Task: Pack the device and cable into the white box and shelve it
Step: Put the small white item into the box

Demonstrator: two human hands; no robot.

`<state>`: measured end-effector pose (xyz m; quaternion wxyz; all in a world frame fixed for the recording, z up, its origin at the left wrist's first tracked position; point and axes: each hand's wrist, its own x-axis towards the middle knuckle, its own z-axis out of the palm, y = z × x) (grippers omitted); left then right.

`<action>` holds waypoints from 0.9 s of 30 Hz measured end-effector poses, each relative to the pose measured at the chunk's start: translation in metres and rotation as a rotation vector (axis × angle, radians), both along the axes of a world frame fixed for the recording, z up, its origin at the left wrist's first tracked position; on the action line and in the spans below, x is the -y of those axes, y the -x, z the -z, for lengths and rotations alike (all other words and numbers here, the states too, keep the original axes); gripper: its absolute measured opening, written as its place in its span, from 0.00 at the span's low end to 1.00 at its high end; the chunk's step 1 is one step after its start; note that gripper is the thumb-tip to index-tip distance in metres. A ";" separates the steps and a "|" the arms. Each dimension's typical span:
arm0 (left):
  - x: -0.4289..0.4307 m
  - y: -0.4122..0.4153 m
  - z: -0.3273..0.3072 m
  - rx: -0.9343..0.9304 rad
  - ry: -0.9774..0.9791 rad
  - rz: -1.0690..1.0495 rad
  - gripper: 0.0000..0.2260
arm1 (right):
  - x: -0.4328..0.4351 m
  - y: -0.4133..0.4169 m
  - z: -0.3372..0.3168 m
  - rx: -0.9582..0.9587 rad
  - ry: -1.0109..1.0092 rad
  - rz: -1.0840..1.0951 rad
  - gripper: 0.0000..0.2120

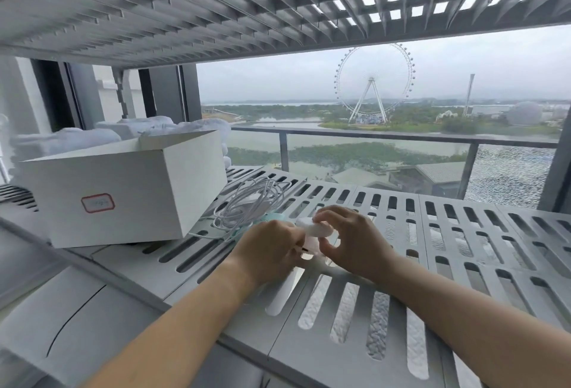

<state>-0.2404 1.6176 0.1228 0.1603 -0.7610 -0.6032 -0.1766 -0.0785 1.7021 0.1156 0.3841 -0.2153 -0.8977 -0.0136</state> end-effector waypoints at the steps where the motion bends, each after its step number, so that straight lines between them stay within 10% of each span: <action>1: 0.000 0.001 0.000 0.032 -0.028 0.030 0.06 | 0.001 0.000 0.000 -0.001 -0.007 -0.015 0.12; 27: 0.067 0.124 -0.143 0.015 -0.693 0.018 0.04 | 0.037 0.124 -0.134 -0.452 -0.207 -0.258 0.16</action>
